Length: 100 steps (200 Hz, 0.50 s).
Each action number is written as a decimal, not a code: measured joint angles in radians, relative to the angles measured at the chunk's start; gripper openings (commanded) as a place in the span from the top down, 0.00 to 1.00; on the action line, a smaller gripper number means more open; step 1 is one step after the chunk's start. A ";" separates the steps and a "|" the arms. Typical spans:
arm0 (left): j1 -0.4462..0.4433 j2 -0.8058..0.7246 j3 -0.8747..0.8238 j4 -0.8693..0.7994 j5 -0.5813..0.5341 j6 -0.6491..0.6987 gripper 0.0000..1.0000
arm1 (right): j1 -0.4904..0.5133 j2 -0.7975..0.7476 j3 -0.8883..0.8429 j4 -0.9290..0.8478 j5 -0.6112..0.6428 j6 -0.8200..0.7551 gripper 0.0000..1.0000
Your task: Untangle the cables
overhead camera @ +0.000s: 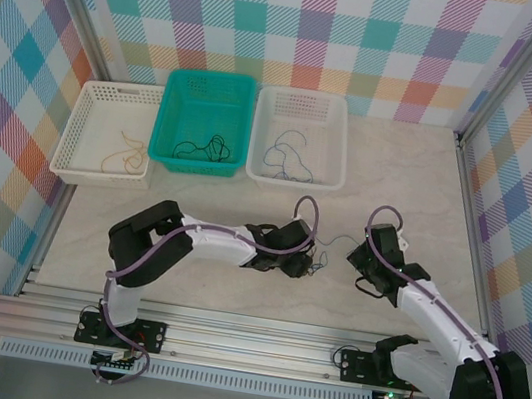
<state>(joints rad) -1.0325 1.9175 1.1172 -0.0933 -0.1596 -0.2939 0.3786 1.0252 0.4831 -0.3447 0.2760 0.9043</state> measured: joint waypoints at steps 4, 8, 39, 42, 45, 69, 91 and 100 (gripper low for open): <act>0.000 0.000 0.003 -0.002 0.001 0.007 0.54 | 0.000 -0.004 0.000 -0.001 0.000 0.000 1.00; 0.001 0.003 0.006 -0.003 0.001 -0.002 0.60 | 0.000 -0.009 0.000 -0.002 0.000 0.000 1.00; 0.006 0.013 0.013 -0.001 0.013 -0.005 0.95 | 0.000 -0.050 0.000 -0.005 0.006 -0.007 1.00; 0.008 0.013 0.013 0.000 0.014 -0.019 0.98 | 0.000 -0.055 0.000 -0.007 0.008 -0.011 1.00; 0.010 0.013 0.012 0.002 0.017 -0.011 1.00 | 0.000 -0.059 0.000 -0.008 0.013 -0.014 1.00; 0.014 0.005 -0.009 0.026 0.016 -0.036 1.00 | -0.015 -0.082 0.000 -0.030 0.049 -0.052 1.00; 0.017 -0.029 -0.059 0.048 0.008 -0.050 1.00 | -0.048 -0.098 0.000 -0.054 0.082 -0.084 1.00; 0.021 -0.054 -0.089 0.047 0.000 -0.058 1.00 | -0.066 -0.109 0.000 -0.065 0.095 -0.095 1.00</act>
<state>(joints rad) -1.0119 1.8633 1.0279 -0.0463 -0.1593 -0.3515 0.3126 0.9165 0.4831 -0.4095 0.3710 0.8089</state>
